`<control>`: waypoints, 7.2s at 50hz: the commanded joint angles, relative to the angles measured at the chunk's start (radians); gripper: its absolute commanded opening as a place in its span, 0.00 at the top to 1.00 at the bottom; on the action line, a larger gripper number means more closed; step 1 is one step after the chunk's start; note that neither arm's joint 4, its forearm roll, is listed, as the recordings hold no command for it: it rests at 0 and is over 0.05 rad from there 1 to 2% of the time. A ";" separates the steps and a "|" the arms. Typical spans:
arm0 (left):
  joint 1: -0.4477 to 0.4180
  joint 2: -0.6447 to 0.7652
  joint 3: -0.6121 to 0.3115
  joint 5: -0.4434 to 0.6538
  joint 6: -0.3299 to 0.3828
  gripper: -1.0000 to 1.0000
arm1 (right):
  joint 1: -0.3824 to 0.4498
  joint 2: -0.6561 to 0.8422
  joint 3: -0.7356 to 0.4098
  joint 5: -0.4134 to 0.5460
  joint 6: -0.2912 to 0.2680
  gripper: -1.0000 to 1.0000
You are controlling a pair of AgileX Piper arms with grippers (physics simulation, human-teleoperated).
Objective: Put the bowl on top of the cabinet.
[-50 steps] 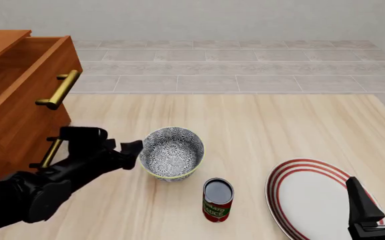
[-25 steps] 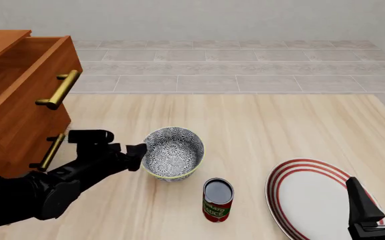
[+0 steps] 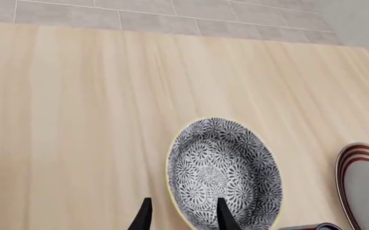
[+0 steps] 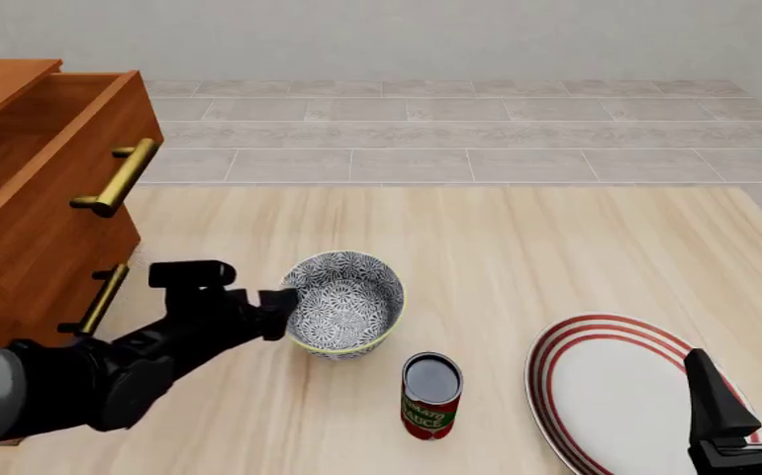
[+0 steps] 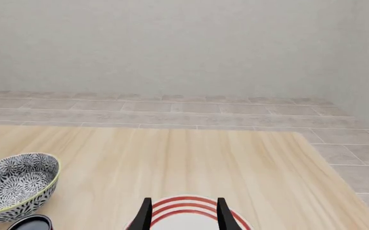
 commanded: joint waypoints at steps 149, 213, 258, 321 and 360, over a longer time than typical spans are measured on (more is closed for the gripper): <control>-0.033 0.077 -0.075 -0.027 -0.106 1.00 | -0.006 0.034 0.000 -0.030 0.012 0.00; -0.020 -0.336 -0.240 0.386 -0.025 1.00 | -0.008 -0.005 0.000 0.004 -0.001 0.00; 0.046 -0.418 -0.439 0.652 -0.028 1.00 | -0.008 -0.014 -0.001 0.009 -0.007 0.00; 0.254 -0.475 -0.735 0.958 -0.002 1.00 | -0.003 -0.024 0.000 0.018 -0.020 0.00; 0.365 -0.451 -0.830 1.069 -0.054 1.00 | -0.002 -0.026 0.000 0.021 -0.024 0.00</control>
